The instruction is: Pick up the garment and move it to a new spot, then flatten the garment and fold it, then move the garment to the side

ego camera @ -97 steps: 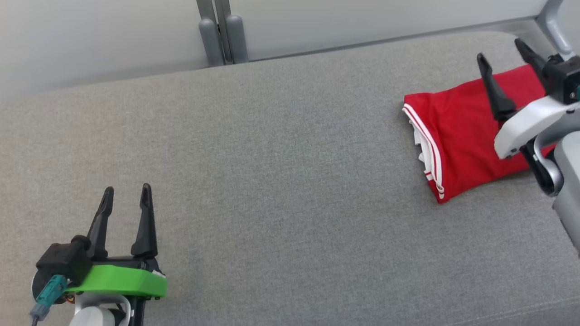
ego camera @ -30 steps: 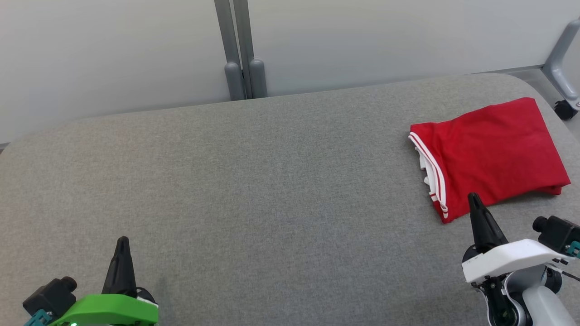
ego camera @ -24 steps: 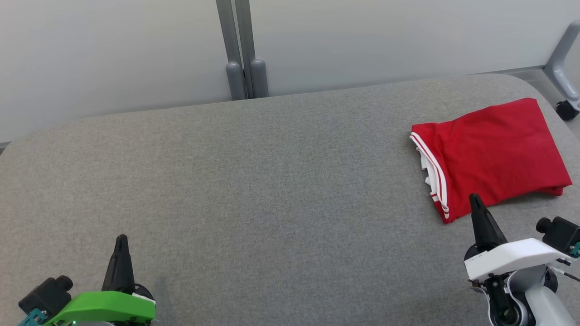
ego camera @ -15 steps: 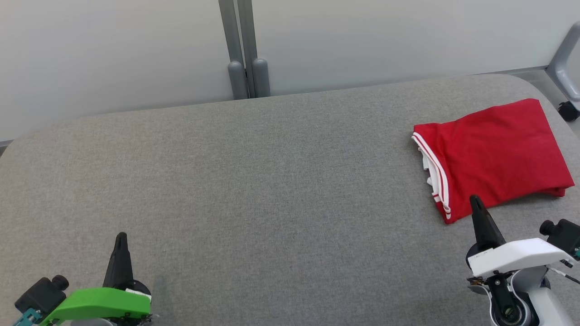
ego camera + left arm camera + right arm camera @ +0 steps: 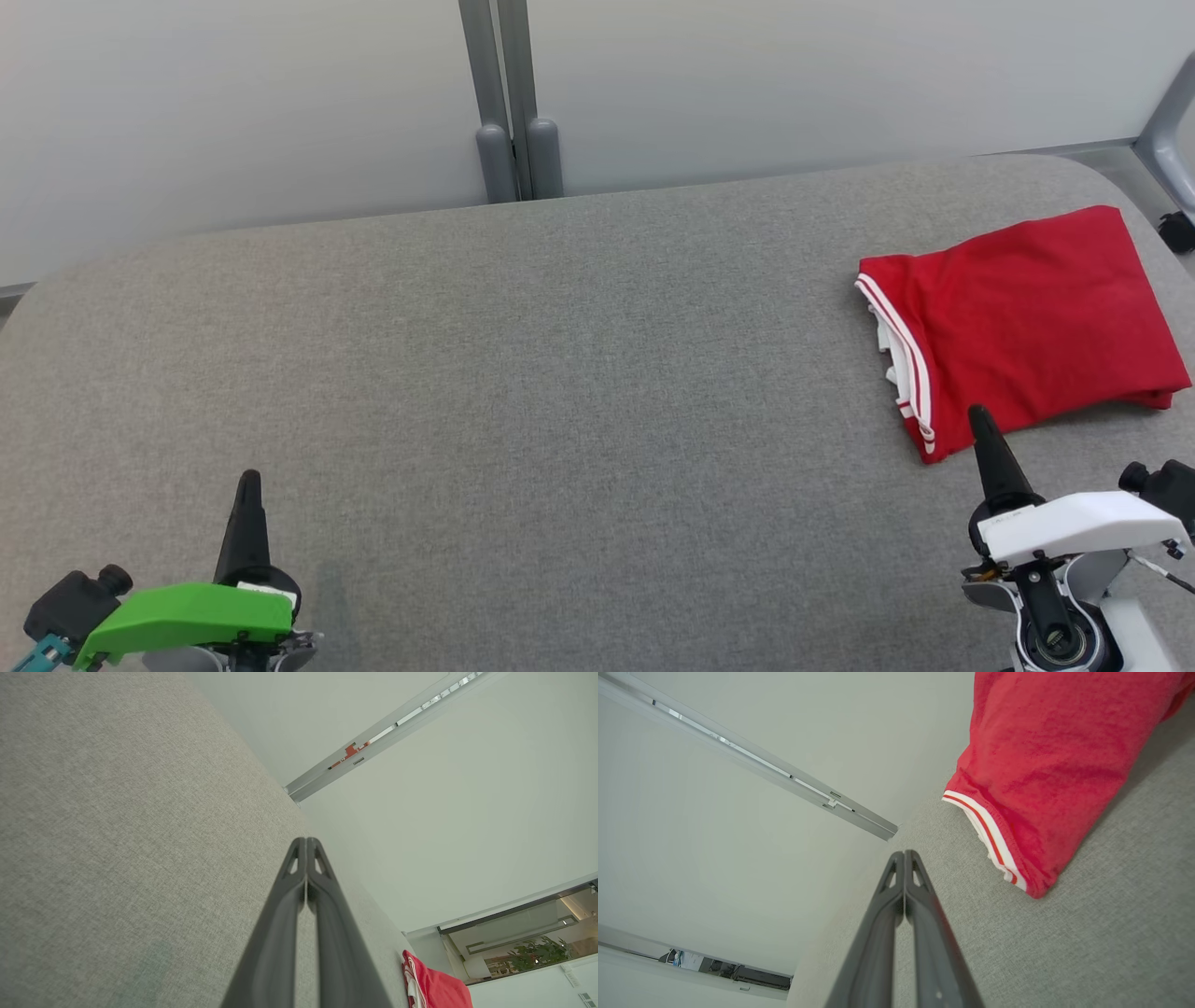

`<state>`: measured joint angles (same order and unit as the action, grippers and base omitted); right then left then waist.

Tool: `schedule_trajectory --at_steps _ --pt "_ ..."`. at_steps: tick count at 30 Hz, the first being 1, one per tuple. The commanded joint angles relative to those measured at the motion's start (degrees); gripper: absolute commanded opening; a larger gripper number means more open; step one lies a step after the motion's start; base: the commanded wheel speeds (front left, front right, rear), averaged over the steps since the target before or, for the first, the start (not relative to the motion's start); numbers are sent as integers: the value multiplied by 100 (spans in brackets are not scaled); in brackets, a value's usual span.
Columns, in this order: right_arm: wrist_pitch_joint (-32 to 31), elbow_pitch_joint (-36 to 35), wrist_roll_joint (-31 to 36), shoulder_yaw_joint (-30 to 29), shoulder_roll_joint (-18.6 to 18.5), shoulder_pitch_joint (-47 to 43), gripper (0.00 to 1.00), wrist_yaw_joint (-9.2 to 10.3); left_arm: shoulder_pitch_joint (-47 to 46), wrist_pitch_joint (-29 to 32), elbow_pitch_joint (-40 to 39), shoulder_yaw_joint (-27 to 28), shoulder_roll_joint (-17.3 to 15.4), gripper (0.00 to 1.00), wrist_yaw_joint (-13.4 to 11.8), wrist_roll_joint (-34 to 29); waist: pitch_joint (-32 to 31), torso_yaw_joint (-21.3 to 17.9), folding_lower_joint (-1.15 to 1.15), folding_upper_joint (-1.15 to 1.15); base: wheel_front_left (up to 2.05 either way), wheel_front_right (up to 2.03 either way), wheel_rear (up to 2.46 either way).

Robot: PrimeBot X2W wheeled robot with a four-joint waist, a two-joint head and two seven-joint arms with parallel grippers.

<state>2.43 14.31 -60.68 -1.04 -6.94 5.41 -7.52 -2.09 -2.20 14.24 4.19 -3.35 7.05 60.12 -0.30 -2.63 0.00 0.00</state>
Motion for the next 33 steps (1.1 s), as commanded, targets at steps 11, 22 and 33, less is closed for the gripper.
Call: schedule_trajectory --at_steps 11,22,33 --pt "-212 -65 -727 -148 70 117 0 2 -219 198 -61 80 -11 0 34 730 8 43 0 0 0 0 0" --pt "-375 -60 -1286 -246 152 119 0 2 -285 355 -54 117 2 0 40 1305 15 84 0 0 0 0 0" --pt "-515 -56 -1784 -330 216 116 0 2 -325 498 -47 154 13 0 48 1810 23 125 0 0 0 0 0"
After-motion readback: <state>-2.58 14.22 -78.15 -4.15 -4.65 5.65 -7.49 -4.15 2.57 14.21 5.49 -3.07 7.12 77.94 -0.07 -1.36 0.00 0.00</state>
